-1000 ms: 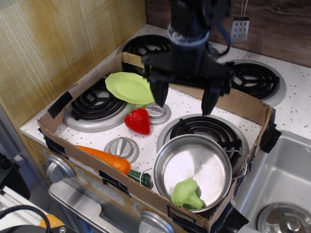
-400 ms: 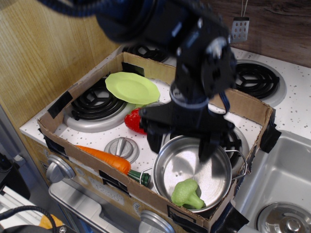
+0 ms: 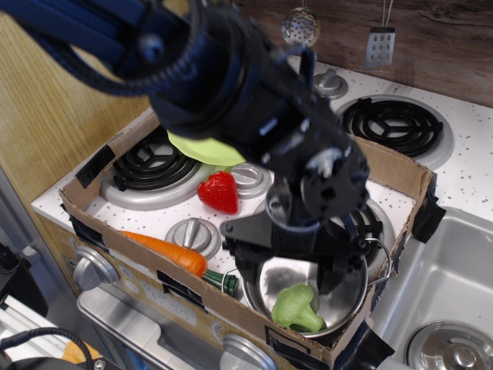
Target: Take broccoli out of pan
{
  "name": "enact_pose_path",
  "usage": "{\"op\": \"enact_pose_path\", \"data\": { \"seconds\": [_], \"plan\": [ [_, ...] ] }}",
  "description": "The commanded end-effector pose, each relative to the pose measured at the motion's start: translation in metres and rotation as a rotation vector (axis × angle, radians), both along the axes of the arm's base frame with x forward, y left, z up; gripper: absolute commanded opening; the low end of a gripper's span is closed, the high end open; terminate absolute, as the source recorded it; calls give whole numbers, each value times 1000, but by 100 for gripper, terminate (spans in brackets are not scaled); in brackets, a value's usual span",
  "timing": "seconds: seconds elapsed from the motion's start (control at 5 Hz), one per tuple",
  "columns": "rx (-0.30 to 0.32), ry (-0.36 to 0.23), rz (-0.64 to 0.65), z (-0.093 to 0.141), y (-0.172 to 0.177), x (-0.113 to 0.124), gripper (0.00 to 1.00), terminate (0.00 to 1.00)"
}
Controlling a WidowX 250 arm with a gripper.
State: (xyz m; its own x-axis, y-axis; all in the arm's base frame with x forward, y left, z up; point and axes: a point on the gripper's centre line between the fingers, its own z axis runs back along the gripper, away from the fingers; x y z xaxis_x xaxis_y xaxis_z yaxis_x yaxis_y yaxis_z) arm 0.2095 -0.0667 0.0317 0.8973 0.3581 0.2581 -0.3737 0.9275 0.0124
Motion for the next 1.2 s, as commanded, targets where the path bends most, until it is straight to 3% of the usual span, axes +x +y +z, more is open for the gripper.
{"op": "enact_pose_path", "data": {
  "seconds": [0.0, 0.4, 0.6, 1.0],
  "plan": [
    [-27, -35, -11, -8, -13, 4, 100, 0],
    [-73, -87, 25, -18, -24, 9, 100, 0],
    [-70, -85, 31, -20, -24, 8, 0, 0],
    [-65, -72, 15, -6, -17, 6, 0, 0]
  ]
}}
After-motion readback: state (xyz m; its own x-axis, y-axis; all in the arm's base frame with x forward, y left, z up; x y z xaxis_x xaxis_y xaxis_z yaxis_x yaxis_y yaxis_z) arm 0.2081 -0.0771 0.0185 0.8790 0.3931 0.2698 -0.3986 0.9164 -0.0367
